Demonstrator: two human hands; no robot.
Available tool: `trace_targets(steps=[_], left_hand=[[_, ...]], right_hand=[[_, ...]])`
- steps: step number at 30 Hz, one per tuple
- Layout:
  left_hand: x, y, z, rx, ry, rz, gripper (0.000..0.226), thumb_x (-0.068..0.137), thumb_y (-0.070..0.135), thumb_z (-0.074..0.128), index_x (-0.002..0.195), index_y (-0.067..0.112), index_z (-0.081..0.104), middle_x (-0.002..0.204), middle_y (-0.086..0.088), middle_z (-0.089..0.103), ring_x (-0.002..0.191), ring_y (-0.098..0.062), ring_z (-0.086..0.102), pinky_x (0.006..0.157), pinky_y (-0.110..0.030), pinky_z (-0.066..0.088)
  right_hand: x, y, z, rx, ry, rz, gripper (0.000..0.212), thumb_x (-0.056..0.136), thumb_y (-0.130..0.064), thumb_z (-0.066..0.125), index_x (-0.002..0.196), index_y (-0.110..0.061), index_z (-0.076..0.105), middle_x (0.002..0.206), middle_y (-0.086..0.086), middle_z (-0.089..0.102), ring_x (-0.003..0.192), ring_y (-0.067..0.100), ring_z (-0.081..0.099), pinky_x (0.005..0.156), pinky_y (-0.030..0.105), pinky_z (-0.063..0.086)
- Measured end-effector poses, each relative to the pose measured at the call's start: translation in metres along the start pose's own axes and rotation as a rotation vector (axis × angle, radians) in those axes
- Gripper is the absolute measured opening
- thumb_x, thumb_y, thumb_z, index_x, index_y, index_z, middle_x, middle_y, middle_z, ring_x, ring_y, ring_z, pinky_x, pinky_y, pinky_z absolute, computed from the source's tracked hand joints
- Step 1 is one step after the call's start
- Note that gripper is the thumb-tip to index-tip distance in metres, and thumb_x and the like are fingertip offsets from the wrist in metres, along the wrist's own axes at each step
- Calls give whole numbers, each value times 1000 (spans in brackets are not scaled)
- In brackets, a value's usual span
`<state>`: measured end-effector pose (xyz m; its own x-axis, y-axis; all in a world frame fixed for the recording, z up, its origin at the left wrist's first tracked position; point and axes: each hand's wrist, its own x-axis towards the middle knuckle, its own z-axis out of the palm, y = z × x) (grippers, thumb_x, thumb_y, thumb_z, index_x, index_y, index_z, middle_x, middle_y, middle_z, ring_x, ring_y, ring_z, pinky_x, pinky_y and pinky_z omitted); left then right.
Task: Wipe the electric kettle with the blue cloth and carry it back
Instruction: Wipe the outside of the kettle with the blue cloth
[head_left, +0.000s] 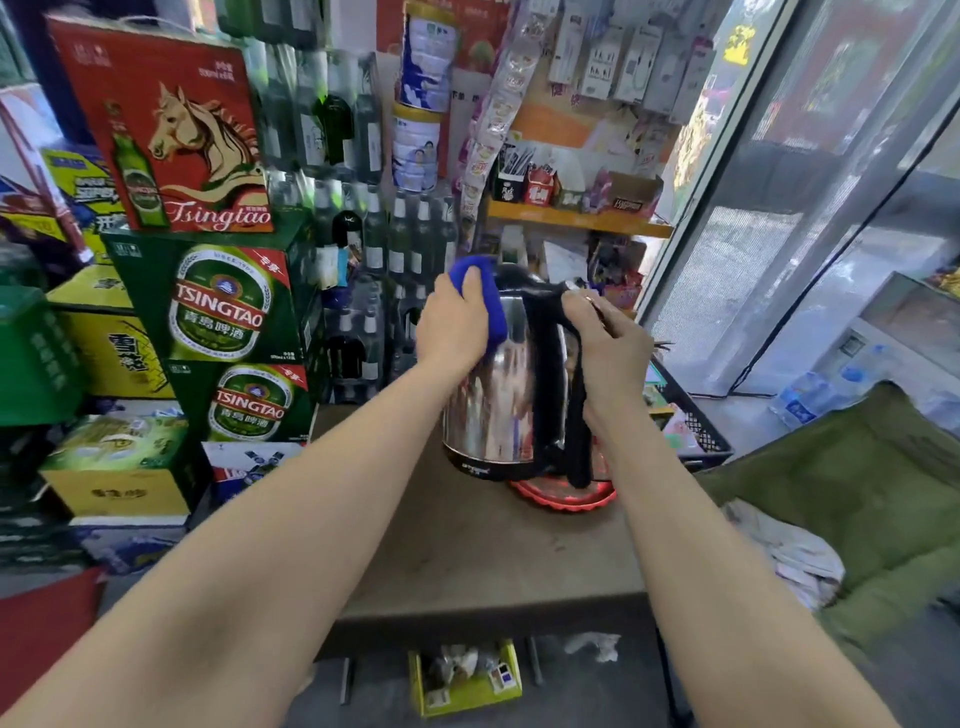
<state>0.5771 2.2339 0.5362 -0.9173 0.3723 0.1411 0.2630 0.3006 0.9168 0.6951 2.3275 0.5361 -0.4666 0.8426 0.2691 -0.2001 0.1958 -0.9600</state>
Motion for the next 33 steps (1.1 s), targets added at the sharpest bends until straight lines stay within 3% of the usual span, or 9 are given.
trace_targets(steps=[2,5,8,13,18,23,27,30,33], left_hand=[[-7,-31,3,-8,-76,-164,61,101,50,22,144,9,34,144,-17,46,130,-35,45,102,-40,34],[-21,-83,16,17,-80,-248,56,101,49,28,139,10,39,141,-17,50,128,-36,47,102,-41,36],[-31,-130,26,48,-113,-251,44,99,44,41,132,14,44,132,-13,56,120,-35,52,97,-41,43],[-48,-194,32,87,-218,-346,38,93,31,57,129,22,49,126,-7,59,104,-25,54,79,-30,40],[-61,-238,31,70,-243,-470,43,90,30,64,128,21,47,121,-3,58,97,-20,53,78,-30,42],[-66,-269,26,65,-258,-567,54,83,21,64,132,17,43,126,-6,55,104,-24,58,83,-35,49],[-74,-280,29,63,-300,-568,39,82,20,68,119,16,54,106,-2,63,92,-21,61,71,-33,50],[-84,-280,34,18,-356,-508,24,78,27,76,98,23,63,95,1,69,92,-23,66,82,-44,55],[-92,-273,39,-26,-387,-450,22,76,29,79,94,26,64,92,4,71,89,-19,67,82,-45,56]], right_hand=[[-13,30,-1,-71,-46,22,18,90,-23,75,105,-17,79,92,-13,76,76,-13,66,70,6,49],[-31,76,-4,-152,-112,80,23,92,-25,71,114,-17,76,109,-6,76,103,4,69,90,20,52],[-45,120,-8,-169,-186,173,19,95,-20,67,114,-17,70,112,-4,72,107,10,65,93,25,48],[-66,190,-12,-210,-272,413,21,90,-29,68,101,-44,59,108,0,67,102,19,62,90,37,50],[-81,248,-9,-88,-225,634,51,97,-16,65,141,-33,47,144,-2,55,134,20,53,115,47,43],[-84,276,-8,-29,-129,670,50,95,-18,65,137,-38,47,142,-2,57,133,21,55,114,49,44],[-101,282,-17,-30,-173,690,57,97,-11,65,146,-29,42,146,-1,55,133,13,55,114,41,45],[-119,285,-27,-55,-173,740,58,95,-5,65,144,-28,43,146,-1,56,133,13,55,114,40,45],[-129,284,-34,-110,-158,746,57,93,1,64,137,-28,46,142,1,58,132,18,55,110,41,48]])
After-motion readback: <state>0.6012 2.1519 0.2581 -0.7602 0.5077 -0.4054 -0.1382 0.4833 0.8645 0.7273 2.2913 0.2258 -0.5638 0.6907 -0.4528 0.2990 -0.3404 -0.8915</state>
